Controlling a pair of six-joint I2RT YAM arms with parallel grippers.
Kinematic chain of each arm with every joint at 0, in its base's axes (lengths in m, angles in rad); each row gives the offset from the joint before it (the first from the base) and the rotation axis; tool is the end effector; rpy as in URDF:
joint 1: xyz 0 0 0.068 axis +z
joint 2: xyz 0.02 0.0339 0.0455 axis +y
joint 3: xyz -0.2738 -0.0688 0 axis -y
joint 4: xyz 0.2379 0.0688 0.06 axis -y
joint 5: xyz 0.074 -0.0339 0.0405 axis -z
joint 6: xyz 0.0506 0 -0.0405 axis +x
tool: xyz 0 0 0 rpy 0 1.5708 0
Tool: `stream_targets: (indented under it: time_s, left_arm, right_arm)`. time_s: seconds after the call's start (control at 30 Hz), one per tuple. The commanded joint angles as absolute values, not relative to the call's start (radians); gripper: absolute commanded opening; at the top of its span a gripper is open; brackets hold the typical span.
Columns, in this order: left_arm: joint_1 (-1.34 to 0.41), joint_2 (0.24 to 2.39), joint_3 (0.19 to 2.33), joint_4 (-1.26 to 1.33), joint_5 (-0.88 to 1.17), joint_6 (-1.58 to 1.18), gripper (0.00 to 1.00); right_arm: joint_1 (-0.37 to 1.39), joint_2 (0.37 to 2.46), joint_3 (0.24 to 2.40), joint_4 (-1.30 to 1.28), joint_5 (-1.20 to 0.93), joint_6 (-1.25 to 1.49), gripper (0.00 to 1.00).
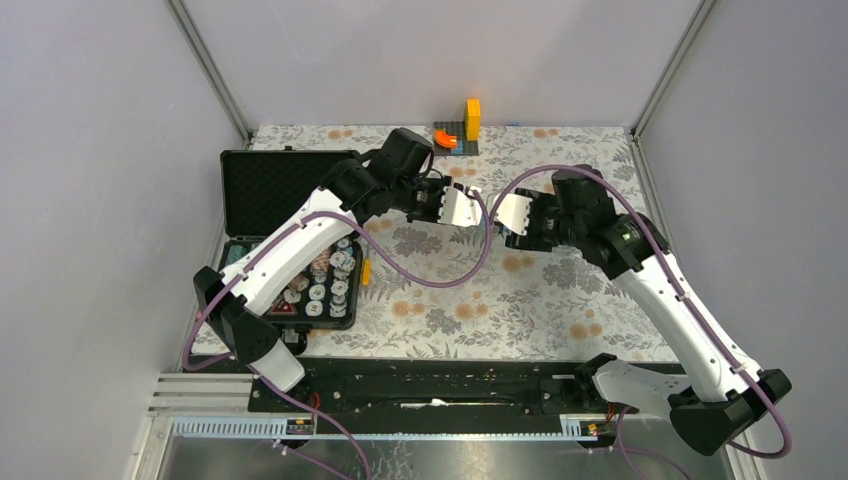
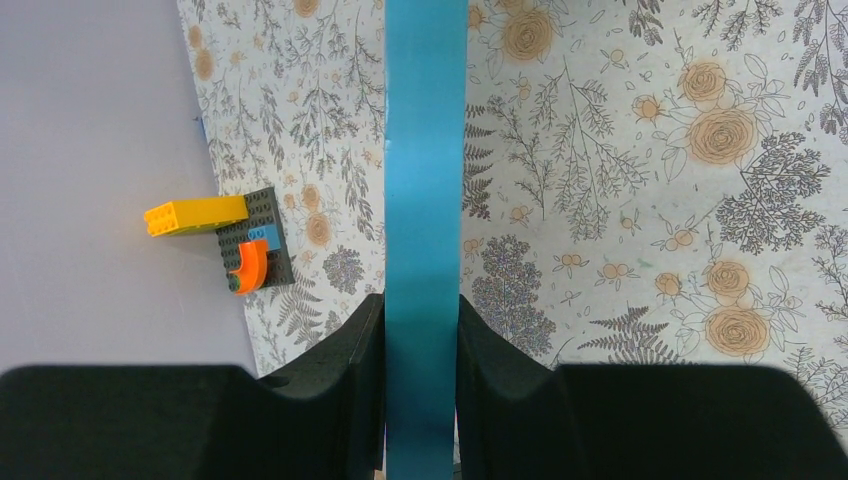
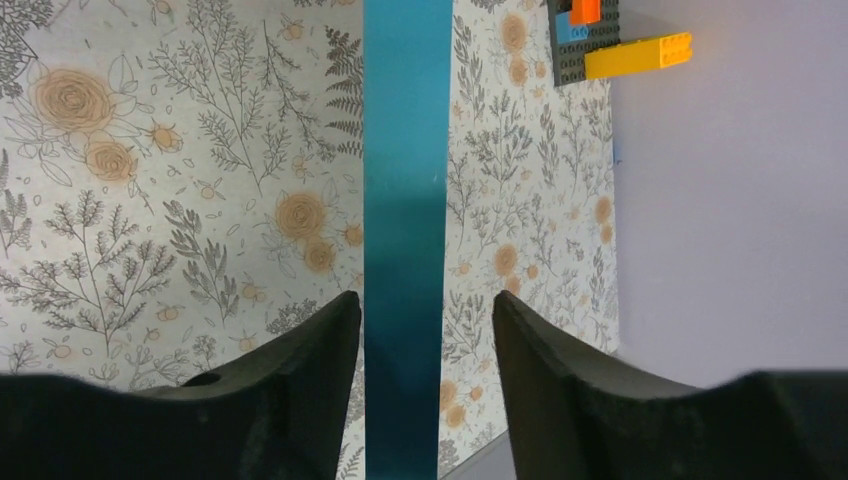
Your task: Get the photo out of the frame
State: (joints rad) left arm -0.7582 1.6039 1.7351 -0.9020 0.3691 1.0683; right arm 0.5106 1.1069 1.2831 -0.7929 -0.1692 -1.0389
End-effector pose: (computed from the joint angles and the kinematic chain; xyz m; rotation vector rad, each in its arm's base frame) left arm 0.2372 -0.2498 0.3933 1.9196 1.2543 -0.2723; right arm 0.1897 0.1160 0.3875 -1.5915 1.4894 -0.1156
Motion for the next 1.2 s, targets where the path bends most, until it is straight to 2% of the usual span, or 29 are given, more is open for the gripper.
stream_targets:
  time_s: [0.0,0.13,0.17,0.2,0.27,0.33,0.53,0.7,0.87,1.03,1.17]
  left_arm:
    - [-0.755,1.568,1.784,-0.854,0.434,1.066,0.0]
    - [-0.755,1.564,1.778,-0.854,0.429,1.052,0.0]
    - [-0.755,1.562,1.778,-0.854,0.426,1.043,0.04]
    - [-0.756,1.559,1.778,-0.854,0.418,1.033,0.15]
    - [-0.754,1.55,1.784,-0.854,0.403,1.008,0.38]
    - [-0.747,1.542,1.804,-0.854,0.392,0.971,0.53]
    - [-0.715,1.505,1.903,-0.854,0.377,0.865,0.72]
    - [-0.713,1.492,1.975,-0.838,0.25,0.83,0.81]
    - [-0.711,1.388,1.828,-0.701,0.146,0.829,0.82]
    - [-0.711,1.313,1.696,-0.67,0.133,0.795,0.83]
    - [-0.711,1.288,1.628,-0.662,0.098,0.746,0.85]
  right_arm:
    - [0.53,1.1,1.26,-0.74,-0.114,-1.04,0.48]
    - [0.531,1.117,1.287,-0.764,-0.107,-1.008,0.16]
    - [0.532,1.125,1.299,-0.778,-0.105,-0.997,0.08]
    - [0.532,1.133,1.311,-0.789,-0.103,-0.983,0.01]
    - [0.532,1.149,1.334,-0.81,-0.098,-0.945,0.0]
    - [0.532,1.174,1.37,-0.838,-0.1,-0.9,0.0]
    - [0.532,1.282,1.569,-0.958,-0.107,-0.695,0.0]
    - [0.512,1.401,1.775,-1.064,-0.092,-0.523,0.0]
    - [0.43,1.505,1.938,-1.157,-0.216,-0.376,0.0]
    - [0.222,1.536,1.946,-1.151,-0.446,-0.255,0.0]
    - [0.101,1.494,1.828,-1.071,-0.61,-0.157,0.0]
